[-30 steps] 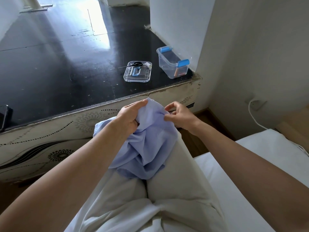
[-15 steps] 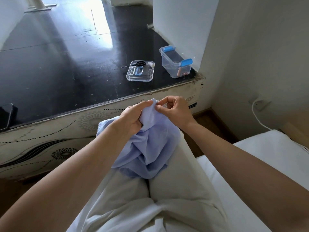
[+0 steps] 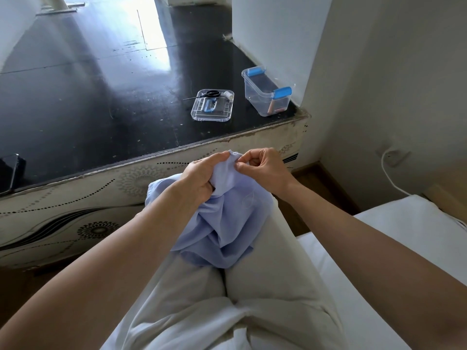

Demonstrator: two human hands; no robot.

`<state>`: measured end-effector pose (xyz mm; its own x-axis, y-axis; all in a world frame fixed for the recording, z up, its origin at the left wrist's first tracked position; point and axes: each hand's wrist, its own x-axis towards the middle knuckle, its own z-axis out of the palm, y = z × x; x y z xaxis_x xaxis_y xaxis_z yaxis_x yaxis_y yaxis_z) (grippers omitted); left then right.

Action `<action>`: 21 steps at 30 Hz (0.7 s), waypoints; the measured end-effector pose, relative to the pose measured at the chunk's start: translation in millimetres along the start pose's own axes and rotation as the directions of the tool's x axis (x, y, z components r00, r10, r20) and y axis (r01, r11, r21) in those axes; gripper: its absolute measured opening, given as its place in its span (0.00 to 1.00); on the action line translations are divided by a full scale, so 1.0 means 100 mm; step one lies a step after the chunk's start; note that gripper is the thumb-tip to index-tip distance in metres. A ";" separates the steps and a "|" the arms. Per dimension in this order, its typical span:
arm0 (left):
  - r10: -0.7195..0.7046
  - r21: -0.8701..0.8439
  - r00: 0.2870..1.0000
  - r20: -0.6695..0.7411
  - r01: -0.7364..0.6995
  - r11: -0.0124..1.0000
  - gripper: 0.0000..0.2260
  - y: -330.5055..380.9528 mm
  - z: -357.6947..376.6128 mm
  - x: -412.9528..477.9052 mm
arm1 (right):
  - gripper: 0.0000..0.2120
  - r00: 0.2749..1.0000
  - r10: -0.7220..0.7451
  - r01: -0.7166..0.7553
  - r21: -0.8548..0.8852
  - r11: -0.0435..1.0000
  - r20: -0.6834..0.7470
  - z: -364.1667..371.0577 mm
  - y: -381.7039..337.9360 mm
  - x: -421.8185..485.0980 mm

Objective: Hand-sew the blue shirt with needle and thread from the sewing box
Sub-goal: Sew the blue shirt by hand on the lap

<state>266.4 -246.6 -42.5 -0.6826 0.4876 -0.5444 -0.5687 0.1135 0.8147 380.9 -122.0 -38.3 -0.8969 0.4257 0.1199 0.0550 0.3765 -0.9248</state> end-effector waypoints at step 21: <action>0.068 0.176 0.997 0.046 -0.075 0.981 0.10 0.08 0.06 -0.21 | 0.08 0.990 0.008 -0.015 0.050 0.999 0.141 -0.06 0.07 -0.05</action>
<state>279.0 -250.5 -23.8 -0.6977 0.5337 -0.4779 -0.4260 0.2273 0.8757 388.2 -116.2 -43.4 -0.9493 0.3086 0.0606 0.0466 0.3286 -0.9433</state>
